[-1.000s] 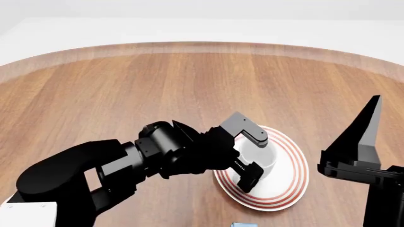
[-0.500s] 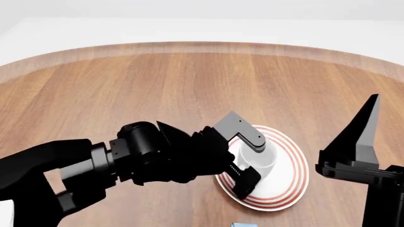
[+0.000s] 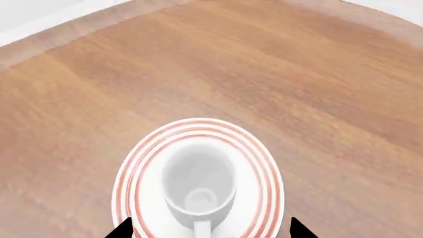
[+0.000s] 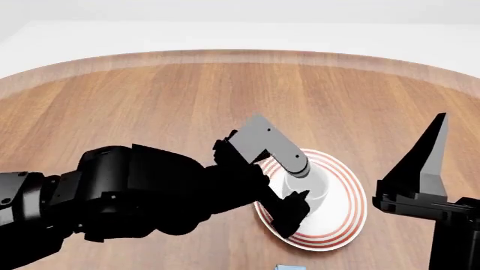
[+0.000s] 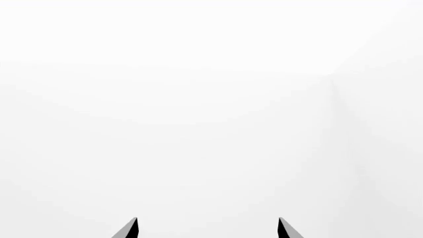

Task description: Pick up the white mug and put it on the plate, and put the chocolate pudding to the right of the plate.

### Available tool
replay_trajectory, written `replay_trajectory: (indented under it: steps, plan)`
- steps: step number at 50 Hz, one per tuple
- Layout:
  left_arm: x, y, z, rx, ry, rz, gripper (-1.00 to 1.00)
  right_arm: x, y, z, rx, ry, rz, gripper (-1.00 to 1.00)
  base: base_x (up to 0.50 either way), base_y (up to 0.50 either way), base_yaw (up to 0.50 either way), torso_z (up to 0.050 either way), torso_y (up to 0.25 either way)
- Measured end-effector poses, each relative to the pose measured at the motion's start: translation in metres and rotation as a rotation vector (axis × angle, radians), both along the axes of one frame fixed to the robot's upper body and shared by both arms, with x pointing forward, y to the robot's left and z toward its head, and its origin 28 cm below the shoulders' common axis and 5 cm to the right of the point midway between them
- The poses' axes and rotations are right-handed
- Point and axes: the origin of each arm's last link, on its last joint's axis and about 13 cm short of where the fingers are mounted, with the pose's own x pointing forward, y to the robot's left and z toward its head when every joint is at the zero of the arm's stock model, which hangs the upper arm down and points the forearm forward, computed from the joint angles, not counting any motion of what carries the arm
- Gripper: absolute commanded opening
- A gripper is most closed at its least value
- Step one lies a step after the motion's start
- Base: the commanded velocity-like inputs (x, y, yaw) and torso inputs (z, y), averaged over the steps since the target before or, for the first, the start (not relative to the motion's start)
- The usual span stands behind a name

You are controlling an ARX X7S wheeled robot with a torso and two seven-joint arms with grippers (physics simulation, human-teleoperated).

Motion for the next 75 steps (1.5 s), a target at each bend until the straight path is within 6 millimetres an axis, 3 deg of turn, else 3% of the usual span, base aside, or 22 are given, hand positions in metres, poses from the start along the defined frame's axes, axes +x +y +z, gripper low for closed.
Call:
replay_trajectory:
  steps: [15, 44, 75]
  plan:
    - [-0.007, 0.030, 0.016, -0.123, -0.120, 0.090, 1.00, 0.000, 0.000, 0.000, 0.000, 0.000, 0.001, 1.00, 0.00, 0.00, 0.00, 0.000, 0.000]
    - [-0.019, 0.088, 0.023, -0.355, -0.327, 0.342, 1.00, -0.001, 0.003, 0.001, -0.012, 0.003, 0.011, 1.00, 0.00, 0.00, 0.00, 0.000, 0.000]
    - [-0.048, 0.111, 0.034, -0.339, -0.675, 0.579, 1.00, -0.008, 0.013, 0.007, -0.030, 0.006, 0.046, 1.00, 0.00, 0.00, 0.00, 0.000, 0.000]
